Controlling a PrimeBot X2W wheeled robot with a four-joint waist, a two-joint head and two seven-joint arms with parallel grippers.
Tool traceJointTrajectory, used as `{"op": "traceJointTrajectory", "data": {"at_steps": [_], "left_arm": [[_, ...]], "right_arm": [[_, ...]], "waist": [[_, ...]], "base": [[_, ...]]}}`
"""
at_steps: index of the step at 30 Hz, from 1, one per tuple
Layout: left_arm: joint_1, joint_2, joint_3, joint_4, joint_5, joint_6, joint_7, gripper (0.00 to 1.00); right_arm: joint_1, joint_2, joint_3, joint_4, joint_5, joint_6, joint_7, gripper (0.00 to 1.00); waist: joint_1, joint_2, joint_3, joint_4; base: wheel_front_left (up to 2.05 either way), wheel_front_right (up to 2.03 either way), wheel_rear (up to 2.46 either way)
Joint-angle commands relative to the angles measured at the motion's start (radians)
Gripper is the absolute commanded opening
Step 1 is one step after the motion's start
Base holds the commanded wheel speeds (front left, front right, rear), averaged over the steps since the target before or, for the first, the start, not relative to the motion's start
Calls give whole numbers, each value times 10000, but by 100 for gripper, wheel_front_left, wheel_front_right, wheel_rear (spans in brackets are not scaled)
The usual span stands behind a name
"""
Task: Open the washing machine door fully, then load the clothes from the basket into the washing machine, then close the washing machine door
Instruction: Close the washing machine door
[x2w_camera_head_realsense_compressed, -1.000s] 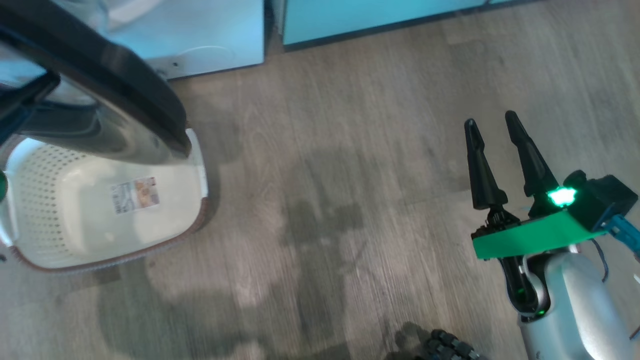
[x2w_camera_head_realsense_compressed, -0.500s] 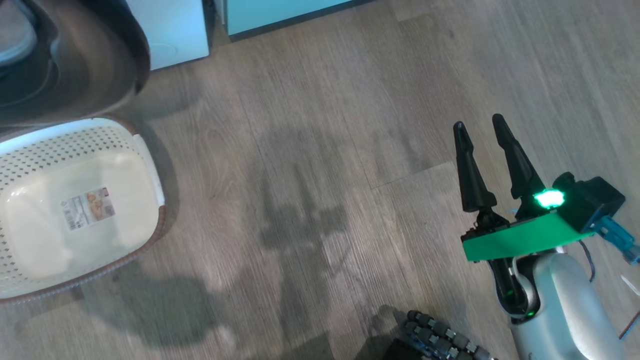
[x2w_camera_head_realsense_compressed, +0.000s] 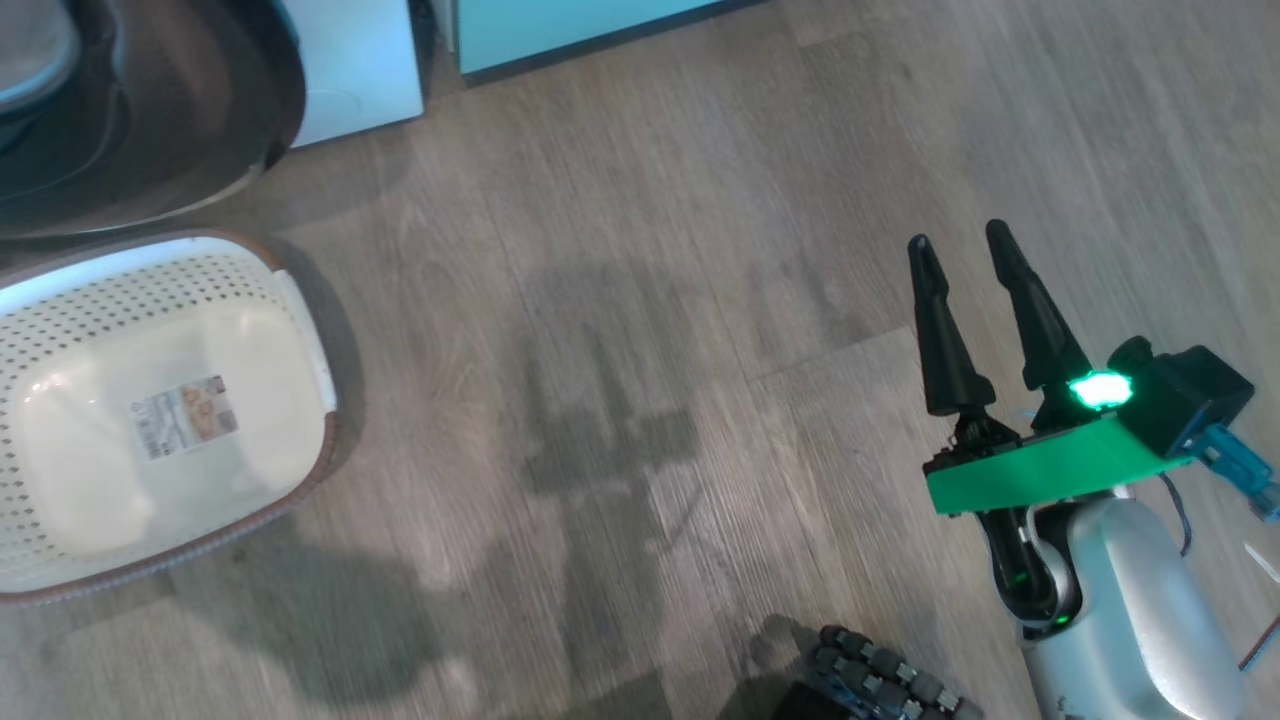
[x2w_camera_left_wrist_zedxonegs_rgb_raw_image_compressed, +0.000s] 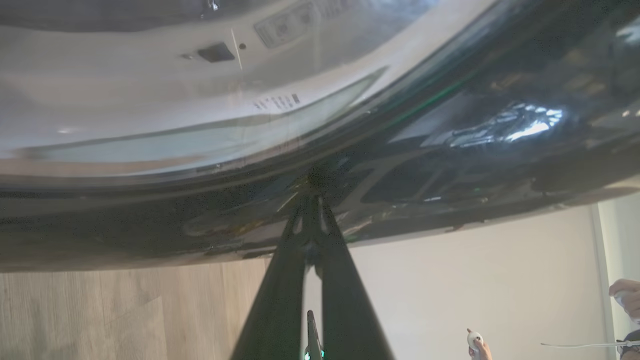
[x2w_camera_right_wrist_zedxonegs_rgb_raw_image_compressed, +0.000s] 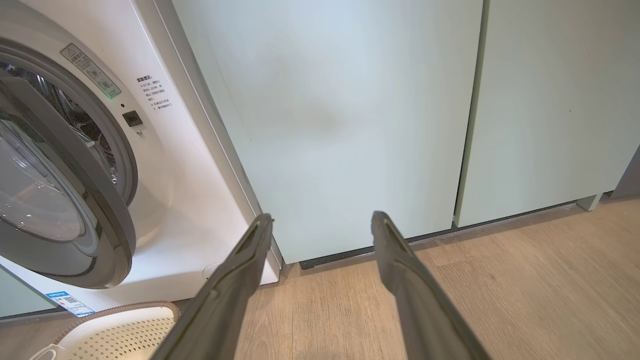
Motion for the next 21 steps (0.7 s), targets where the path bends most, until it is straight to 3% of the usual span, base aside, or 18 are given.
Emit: {"op": "traceJointTrajectory", "data": {"at_steps": [1, 7, 13, 15, 17, 21], "left_arm": [[-110, 484, 264, -305, -76, -131, 165, 0], [1022, 228, 604, -690, -397, -564, 418, 0], [2565, -730, 1492, -1471, -985, -1276, 53, 0], [3102, -1178, 1839, -1680, -1177, -1497, -203, 40], [3628, -1673, 2118, -1915, -1425, -1706, -349, 100], [4564, -2645, 2502, -2300, -1574, -2067, -717, 100]], "right_arm": [[-106, 10, 110, -317, 1, 0, -89, 100], [-99, 10, 69, -226, -91, 0, -90, 100], [-134, 10, 53, -95, -309, 0, -90, 100], [-123, 11, 6, -56, -392, 0, -91, 100], [-103, 11, -12, -21, -468, 0, -85, 100], [-19, 11, -135, -17, -599, 0, 5, 100]], "waist": [[0, 0, -69, 107], [0, 0, -386, 642], [0, 0, -806, 1322], [0, 0, -965, 1549], [0, 0, -1123, 1737], [0, 0, -1406, 2103]], "base": [[0, 0, 0], [0, 0, 0], [0, 0, 0], [0, 0, 0], [0, 0, 0], [0, 0, 0]]}}
